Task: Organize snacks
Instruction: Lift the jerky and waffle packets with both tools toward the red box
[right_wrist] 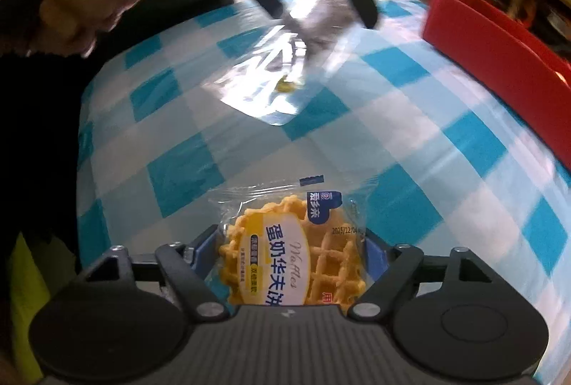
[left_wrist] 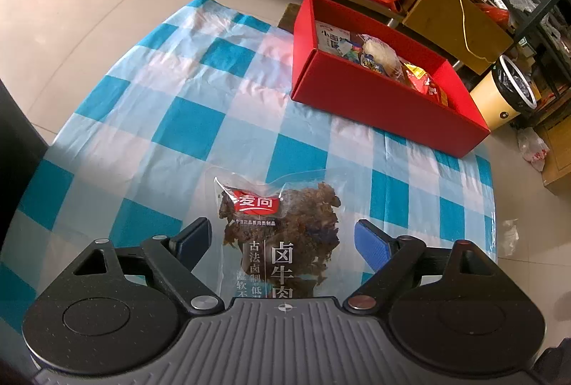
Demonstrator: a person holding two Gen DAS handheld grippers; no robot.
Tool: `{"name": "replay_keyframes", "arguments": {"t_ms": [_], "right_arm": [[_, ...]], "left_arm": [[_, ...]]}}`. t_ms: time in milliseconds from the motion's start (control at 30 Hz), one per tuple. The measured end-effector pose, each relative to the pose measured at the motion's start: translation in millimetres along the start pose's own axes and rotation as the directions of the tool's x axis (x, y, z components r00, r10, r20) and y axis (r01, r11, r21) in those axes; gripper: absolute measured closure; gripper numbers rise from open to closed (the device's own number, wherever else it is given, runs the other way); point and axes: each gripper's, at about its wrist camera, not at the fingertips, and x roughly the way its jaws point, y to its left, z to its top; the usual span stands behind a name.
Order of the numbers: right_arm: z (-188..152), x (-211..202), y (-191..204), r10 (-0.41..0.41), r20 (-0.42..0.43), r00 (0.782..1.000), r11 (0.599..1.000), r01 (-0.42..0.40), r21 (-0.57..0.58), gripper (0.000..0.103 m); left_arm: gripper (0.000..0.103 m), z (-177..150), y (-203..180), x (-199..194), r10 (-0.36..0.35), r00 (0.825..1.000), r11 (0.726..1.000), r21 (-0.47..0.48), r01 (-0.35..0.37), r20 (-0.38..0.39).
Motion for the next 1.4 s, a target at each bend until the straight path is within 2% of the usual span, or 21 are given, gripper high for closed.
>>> {"name": "replay_keyframes", "arguments": {"t_ms": [133, 267, 567, 733, 933, 1133, 1400], "right_arm": [[-10, -17, -18, -0.040, 0.055, 0.998, 0.993, 0.033, 0.114, 0.026], [-12, -33, -48, -0.095, 0.104, 0.990, 0.967, 0.067, 0.244, 0.026], [-3, -60, -102, -0.215, 0.213, 0.953, 0.897, 0.107, 0.430, 0.026], [4, -69, -116, -0.260, 0.255, 0.931, 0.874, 0.114, 0.473, 0.026], [12, -81, -127, -0.303, 0.309, 0.902, 0.860, 0.119, 0.496, 0.026], [16, -92, -133, -0.333, 0.349, 0.876, 0.854, 0.123, 0.505, 0.026], [19, -98, -136, -0.348, 0.378, 0.858, 0.847, 0.115, 0.518, 0.026]], "left_arm": [[0.013, 0, -2, 1, 0.004, 1.000, 1.000, 0.003, -0.004, -0.001], [0.013, 1, -9, 2, 0.015, 1.000, 1.000, 0.019, -0.015, 0.006], [0.013, -1, -34, 2, 0.086, 0.994, 0.990, 0.106, -0.093, 0.065], [0.013, -3, -50, 4, 0.099, 0.991, 0.983, 0.149, -0.111, 0.086], [0.013, -1, -69, 2, 0.111, 0.985, 0.973, 0.189, -0.135, 0.134], [0.013, 1, -78, 3, 0.112, 0.983, 0.970, 0.199, -0.140, 0.147], [0.013, 4, -89, -1, 0.116, 0.975, 0.964, 0.215, -0.157, 0.191]]}}
